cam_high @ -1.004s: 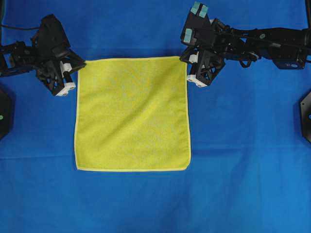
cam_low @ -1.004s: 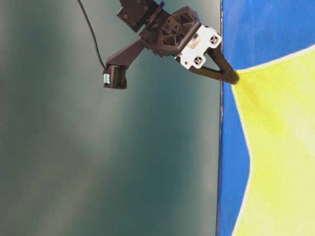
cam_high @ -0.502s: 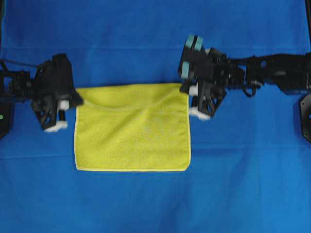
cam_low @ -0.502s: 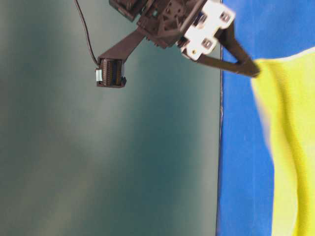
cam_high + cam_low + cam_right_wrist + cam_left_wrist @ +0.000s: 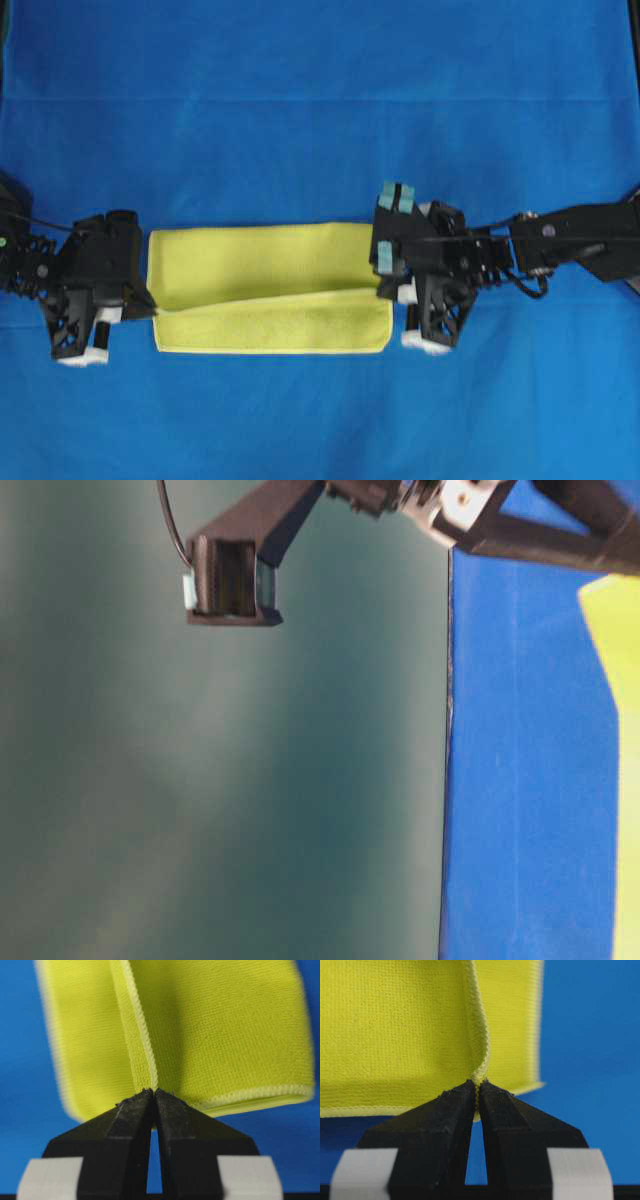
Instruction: Fold the yellow towel.
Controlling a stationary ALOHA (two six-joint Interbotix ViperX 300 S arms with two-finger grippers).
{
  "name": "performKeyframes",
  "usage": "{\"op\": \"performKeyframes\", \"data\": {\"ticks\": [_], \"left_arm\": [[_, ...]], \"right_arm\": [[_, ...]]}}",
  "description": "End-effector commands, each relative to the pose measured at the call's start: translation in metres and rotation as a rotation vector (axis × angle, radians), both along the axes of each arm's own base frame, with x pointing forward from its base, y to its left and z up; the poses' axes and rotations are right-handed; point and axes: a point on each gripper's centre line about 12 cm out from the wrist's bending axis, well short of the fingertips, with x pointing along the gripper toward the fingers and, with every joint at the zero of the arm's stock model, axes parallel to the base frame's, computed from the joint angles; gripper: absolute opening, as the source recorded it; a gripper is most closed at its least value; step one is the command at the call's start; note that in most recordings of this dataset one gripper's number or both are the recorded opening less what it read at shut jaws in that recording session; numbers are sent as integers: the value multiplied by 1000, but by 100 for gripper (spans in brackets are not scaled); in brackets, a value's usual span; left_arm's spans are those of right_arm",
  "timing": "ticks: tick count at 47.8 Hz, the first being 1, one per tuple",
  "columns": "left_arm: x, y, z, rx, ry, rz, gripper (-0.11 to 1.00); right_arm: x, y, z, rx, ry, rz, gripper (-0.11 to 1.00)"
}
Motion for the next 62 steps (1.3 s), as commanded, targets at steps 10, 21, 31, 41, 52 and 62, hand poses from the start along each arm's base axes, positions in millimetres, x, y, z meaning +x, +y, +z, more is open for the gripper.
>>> {"op": "performKeyframes", "data": {"ticks": [10, 21, 31, 41, 52, 62], "left_arm": [[14, -30, 6, -12, -10, -79, 5], [14, -30, 6, -14, -16, -79, 5], [16, -30, 7, -17, -25, -78, 6], [17, -30, 8, -20, -29, -75, 40], [21, -25, 18, -16, -63, -68, 59], [28, 7, 21, 44, -90, -15, 59]], "right_arm": [[5, 23, 4, 30, -32, 32, 3], [6, 24, 2, 30, -32, 33, 3], [8, 24, 5, 35, -57, 34, 3], [10, 31, 8, 44, -93, 51, 7], [10, 30, 9, 34, -89, 59, 63], [13, -4, 15, -10, -96, 7, 57]]}}
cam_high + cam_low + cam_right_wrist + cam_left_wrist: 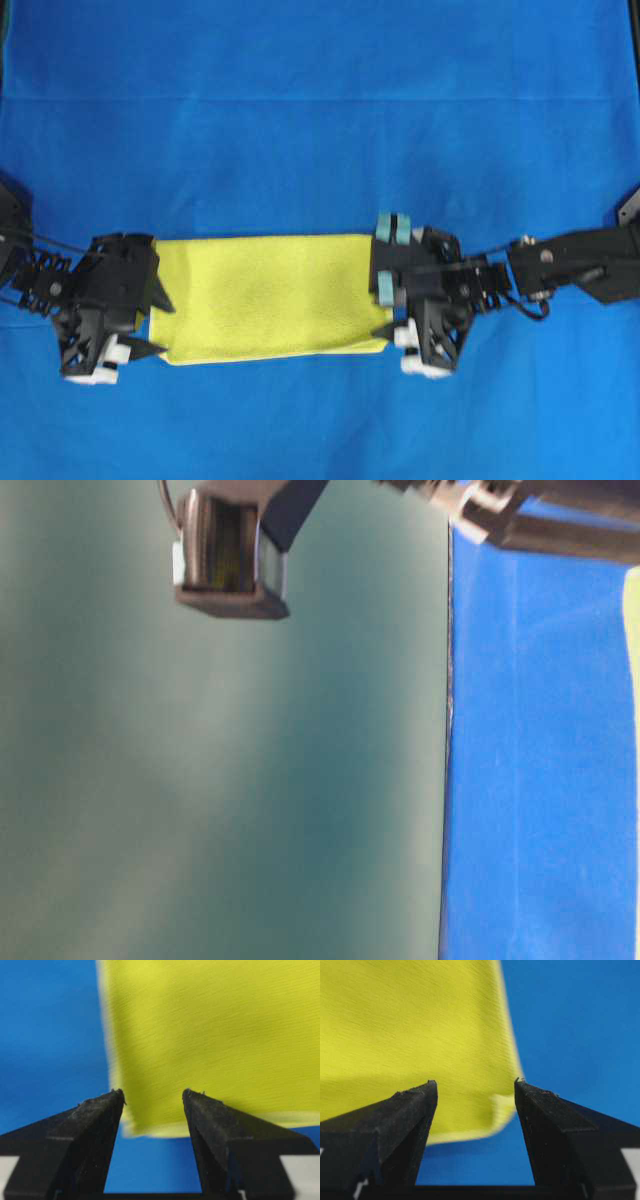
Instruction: Fold the yellow towel.
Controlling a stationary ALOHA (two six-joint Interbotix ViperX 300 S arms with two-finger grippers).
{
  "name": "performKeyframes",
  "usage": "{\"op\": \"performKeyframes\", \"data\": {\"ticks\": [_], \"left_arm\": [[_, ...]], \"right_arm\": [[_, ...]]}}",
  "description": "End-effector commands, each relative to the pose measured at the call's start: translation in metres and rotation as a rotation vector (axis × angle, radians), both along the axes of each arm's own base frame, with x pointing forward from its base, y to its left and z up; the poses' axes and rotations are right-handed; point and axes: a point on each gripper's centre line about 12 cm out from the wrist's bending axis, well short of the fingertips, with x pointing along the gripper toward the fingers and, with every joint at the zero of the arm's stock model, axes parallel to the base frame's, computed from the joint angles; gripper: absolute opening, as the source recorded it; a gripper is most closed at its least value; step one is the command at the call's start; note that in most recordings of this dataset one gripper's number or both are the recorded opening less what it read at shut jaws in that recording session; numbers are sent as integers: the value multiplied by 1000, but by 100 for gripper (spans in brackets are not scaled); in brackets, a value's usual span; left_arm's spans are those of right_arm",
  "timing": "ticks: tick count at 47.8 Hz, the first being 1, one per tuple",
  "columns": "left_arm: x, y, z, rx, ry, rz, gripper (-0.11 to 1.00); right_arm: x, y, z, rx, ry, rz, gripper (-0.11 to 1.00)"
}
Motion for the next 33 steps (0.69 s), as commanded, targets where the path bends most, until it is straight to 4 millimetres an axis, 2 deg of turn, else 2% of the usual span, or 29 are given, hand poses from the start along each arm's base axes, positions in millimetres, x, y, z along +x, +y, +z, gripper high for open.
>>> {"op": "performKeyframes", "data": {"ticks": [1, 12, 16, 26, 33], "left_arm": [[7, 16, 8, 12, -36, 41, 59], [6, 62, 3, 104, -7, 124, 59], [3, 75, 0, 118, 4, 159, 59], [-3, 90, -9, 120, 32, 213, 59], [-5, 92, -16, 122, 55, 222, 59]], "right_arm": [[6, -19, 16, -18, -48, -29, 57], [5, -74, 12, -81, -15, -131, 57], [4, -87, 10, -96, 3, -154, 57], [3, -93, 3, -110, 24, -157, 57], [5, -93, -11, -106, 59, -160, 57]]}}
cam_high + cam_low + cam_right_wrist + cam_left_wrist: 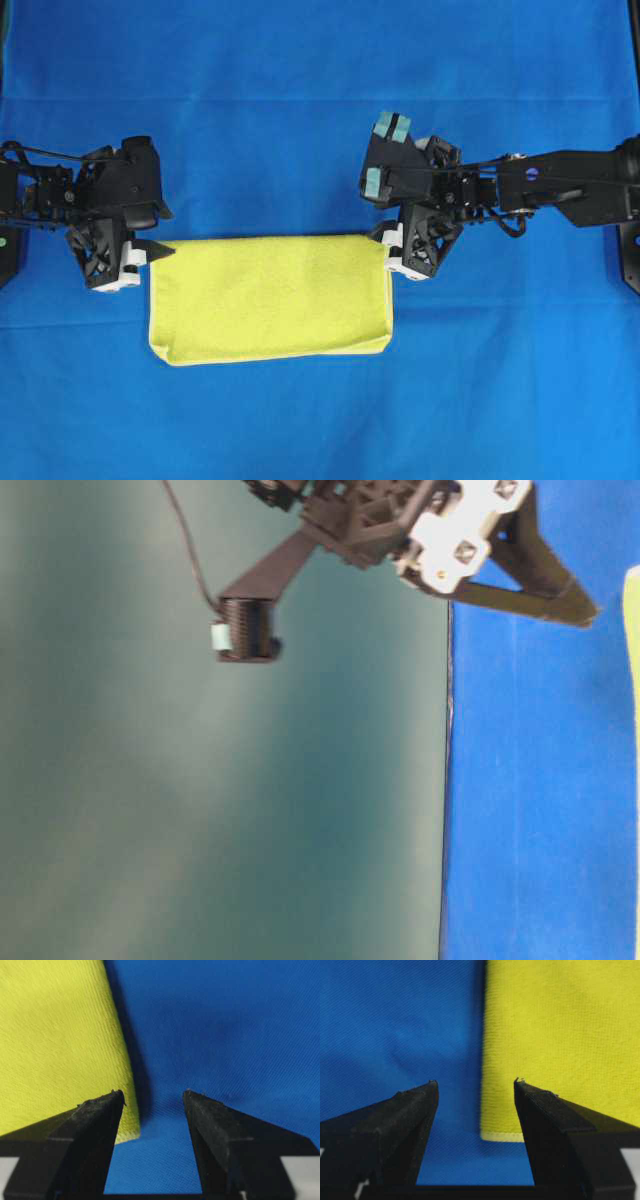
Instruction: Fold the yellow towel.
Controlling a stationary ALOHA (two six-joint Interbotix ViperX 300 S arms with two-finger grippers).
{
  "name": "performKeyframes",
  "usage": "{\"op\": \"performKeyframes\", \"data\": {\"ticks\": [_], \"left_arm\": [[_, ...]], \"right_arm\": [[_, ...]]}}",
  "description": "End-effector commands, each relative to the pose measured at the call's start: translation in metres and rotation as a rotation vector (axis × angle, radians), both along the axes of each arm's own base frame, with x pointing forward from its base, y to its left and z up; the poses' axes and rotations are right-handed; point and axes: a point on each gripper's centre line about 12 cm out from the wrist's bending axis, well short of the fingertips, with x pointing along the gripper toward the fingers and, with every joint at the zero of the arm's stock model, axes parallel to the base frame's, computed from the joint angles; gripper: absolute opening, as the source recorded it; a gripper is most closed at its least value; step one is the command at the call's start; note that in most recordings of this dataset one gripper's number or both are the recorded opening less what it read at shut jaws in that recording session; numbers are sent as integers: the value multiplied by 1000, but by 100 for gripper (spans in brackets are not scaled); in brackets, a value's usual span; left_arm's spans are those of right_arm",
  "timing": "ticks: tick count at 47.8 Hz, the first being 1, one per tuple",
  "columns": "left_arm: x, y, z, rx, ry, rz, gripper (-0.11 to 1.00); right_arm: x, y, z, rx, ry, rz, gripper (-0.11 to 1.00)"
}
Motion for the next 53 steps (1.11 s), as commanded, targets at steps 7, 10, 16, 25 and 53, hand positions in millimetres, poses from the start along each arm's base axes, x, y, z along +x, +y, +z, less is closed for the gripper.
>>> {"op": "performKeyframes", "data": {"ticks": [7, 10, 16, 25, 53], "left_arm": [[0, 1, -7, 2, 22, 0, 58], [-1, 0, -12, 2, 41, -2, 58], [-4, 1, -25, 2, 92, -3, 58], [1, 1, -31, 2, 117, -4, 41], [4, -6, -25, -1, 146, -28, 4]], "right_arm": [[4, -1, -14, 9, 29, -10, 57], [3, -2, -19, 12, 42, -14, 57], [3, -1, -24, 15, 56, -15, 57], [3, -1, -24, 15, 60, -16, 56], [4, 7, -16, 15, 39, 4, 0]]}}
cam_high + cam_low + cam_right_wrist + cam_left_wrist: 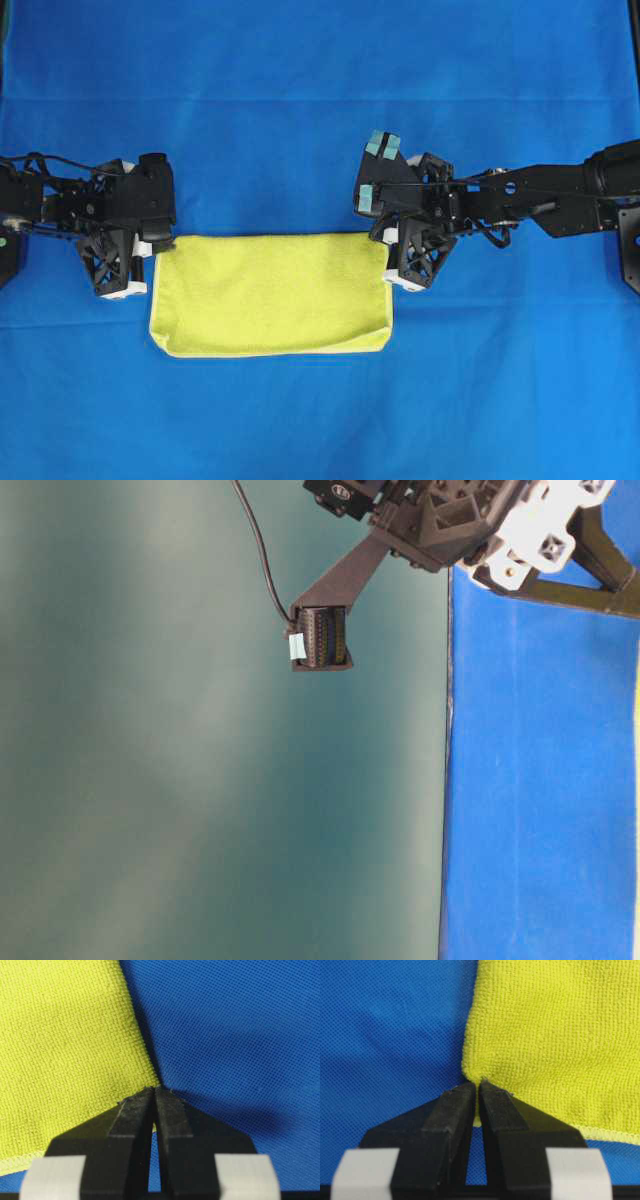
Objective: Fold the yellow towel.
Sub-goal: 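Lift the folded strip and swing the left gripper toward the near side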
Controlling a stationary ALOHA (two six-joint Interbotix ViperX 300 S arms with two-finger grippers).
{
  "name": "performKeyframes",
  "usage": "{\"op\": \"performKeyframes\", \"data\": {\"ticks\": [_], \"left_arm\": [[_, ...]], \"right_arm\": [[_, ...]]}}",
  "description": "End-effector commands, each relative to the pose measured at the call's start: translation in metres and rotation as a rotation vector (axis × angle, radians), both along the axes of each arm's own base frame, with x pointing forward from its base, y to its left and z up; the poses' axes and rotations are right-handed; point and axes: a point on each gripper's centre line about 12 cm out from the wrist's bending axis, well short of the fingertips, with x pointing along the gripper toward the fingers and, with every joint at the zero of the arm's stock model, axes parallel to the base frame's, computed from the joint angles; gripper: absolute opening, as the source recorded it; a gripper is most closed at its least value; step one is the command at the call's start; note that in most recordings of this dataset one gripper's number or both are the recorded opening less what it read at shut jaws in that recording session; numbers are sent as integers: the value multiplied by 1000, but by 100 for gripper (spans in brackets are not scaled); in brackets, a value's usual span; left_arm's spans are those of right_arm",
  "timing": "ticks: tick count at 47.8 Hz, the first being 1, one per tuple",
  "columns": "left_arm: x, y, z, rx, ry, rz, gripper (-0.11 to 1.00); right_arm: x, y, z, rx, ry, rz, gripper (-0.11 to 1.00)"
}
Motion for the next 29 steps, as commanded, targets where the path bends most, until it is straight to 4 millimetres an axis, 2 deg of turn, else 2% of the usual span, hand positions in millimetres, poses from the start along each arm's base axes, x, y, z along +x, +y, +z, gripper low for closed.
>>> {"op": "performKeyframes", "data": {"ticks": [1, 8, 17, 29], "left_arm": [[7, 0, 10, 0, -34, 0, 4], [13, -1, 27, 0, -60, -5, 4], [17, -1, 73, 2, -134, -10, 4], [1, -1, 128, 0, -304, -9, 4]], "right_arm": [[5, 1, 13, -2, -40, 5, 0], [4, 1, 30, -5, -68, 1, 0], [-1, -1, 66, -16, -113, -7, 0], [-13, -2, 118, -40, -167, -13, 0]]}}
